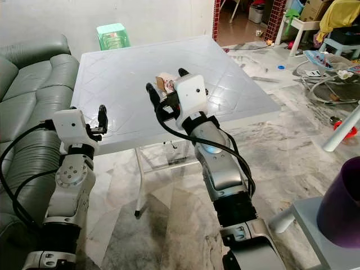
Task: Picking trash to rubbish bin
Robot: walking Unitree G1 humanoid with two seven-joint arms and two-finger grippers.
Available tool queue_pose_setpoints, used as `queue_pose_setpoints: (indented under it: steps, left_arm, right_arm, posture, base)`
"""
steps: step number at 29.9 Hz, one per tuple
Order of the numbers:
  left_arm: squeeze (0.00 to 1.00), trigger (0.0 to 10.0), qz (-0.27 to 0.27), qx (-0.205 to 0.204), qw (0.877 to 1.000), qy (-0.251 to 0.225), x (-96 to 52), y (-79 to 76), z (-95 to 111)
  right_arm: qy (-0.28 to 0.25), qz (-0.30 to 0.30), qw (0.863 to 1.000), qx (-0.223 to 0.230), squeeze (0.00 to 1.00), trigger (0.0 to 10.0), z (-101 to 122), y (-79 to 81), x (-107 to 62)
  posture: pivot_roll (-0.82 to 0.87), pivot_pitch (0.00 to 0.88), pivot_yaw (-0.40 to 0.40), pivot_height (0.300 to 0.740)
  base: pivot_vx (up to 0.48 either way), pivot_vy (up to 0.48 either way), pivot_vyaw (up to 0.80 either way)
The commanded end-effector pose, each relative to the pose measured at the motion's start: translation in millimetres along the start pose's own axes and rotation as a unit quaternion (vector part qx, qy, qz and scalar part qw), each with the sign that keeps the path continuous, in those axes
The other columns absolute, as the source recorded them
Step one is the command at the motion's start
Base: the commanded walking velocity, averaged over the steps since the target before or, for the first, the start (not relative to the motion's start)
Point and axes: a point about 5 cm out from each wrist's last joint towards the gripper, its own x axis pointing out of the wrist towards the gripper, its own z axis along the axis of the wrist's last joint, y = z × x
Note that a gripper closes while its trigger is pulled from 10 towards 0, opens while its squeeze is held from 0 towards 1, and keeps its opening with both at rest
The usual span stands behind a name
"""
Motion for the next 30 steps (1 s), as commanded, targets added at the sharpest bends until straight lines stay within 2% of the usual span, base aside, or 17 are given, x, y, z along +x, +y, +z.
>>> queue_pose_setpoints:
  steps: [1,20,27,30]
  left_arm:
    - [0.00,10.0,-0.005,0.009,1.000,-0.013,1.5,0.3,5.6]
    - [0.00,10.0,-0.031,0.000,0.999,-0.016,0.0,-4.6,6.9]
    - [0.00,10.0,-0.035,0.002,0.999,-0.021,-0.4,-5.7,8.3]
    - [0.00,10.0,-0.039,0.007,0.999,-0.020,-0.8,-6.6,8.1]
  right_arm:
    - [-0.006,-0.001,1.000,0.002,0.00,10.0,2.7,0.0,2.6]
    - [0.002,-0.013,1.000,-0.004,0.00,10.0,0.6,-4.2,1.2]
    - [0.015,-0.025,1.000,-0.007,0.00,10.0,-2.9,-8.1,0.5]
    - [0.012,-0.022,1.000,-0.015,0.00,10.0,-2.0,-7.3,0.7]
  posture:
    - [0.01,0.000,0.045,0.740]
    - [0.01,0.000,0.047,0.740]
    - [0.00,0.000,0.051,0.740]
    - [0.00,0.000,0.050,0.740]
  base:
    - [0.000,0.000,0.00]
    - [0.000,0.000,0.00]
    - [0.000,0.000,-0.80]
    - [0.000,0.000,0.00]
